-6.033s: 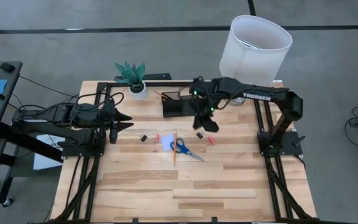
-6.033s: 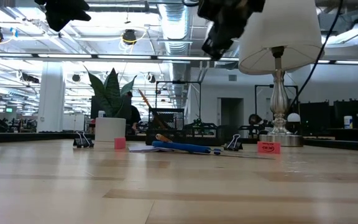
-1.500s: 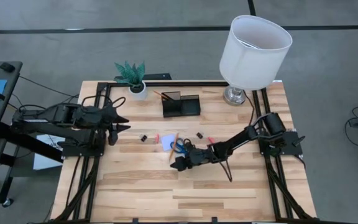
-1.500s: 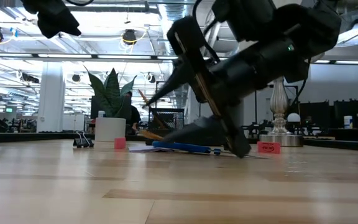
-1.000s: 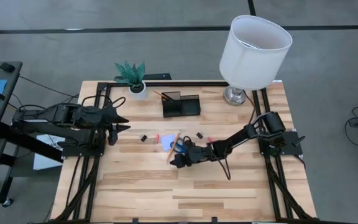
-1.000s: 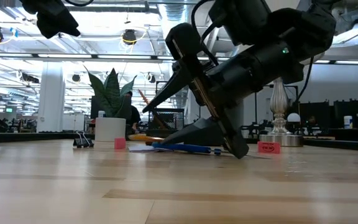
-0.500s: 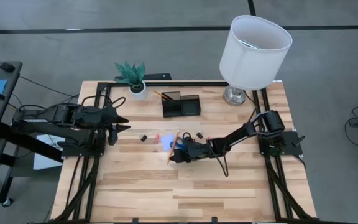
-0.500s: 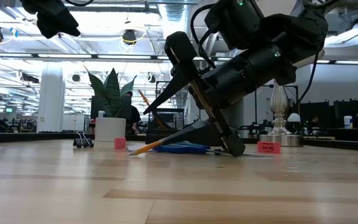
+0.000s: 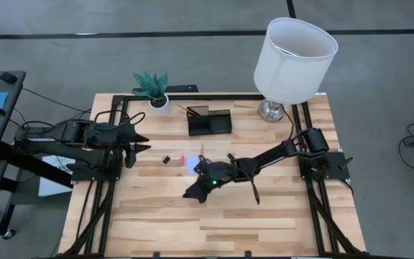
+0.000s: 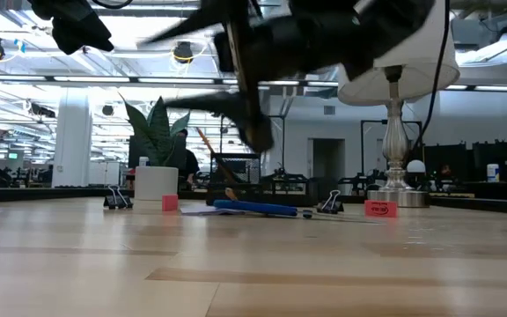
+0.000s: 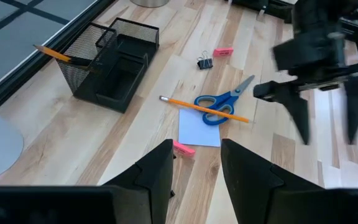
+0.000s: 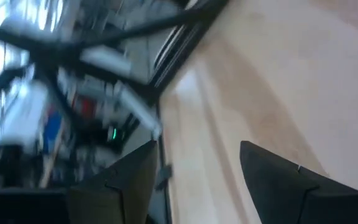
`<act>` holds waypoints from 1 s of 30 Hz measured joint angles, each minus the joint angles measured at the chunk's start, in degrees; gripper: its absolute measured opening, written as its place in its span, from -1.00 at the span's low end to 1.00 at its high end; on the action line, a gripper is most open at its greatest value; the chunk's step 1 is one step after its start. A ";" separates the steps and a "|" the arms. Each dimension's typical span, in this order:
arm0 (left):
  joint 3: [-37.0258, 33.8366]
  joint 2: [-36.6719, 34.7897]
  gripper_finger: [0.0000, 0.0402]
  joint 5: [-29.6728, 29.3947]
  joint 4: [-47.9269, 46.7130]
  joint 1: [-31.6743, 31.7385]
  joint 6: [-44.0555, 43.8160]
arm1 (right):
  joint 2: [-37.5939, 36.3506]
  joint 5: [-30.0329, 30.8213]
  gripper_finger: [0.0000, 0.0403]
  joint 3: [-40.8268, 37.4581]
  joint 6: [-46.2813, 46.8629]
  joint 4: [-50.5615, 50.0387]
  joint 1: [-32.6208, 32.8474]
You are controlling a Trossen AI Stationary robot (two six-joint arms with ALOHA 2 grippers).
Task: Pick and place office supplies into organizer
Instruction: Put the pencil into the desk organizer
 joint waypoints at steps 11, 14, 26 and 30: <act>0.00 0.00 -0.37 0.00 0.00 0.02 0.00 | -0.02 2.79 -0.07 22.12 -36.98 -59.92 -1.79; 0.00 0.00 -0.37 0.00 0.00 0.02 0.00 | -0.03 9.11 -0.15 26.58 -35.47 -67.97 -2.87; 0.00 0.00 -0.37 0.00 0.00 0.02 0.00 | -0.07 6.86 -0.08 28.84 -4.62 -71.43 -7.72; 0.00 0.00 -0.37 0.00 0.00 0.00 0.00 | 0.11 4.81 0.01 28.84 0.84 -73.01 -8.19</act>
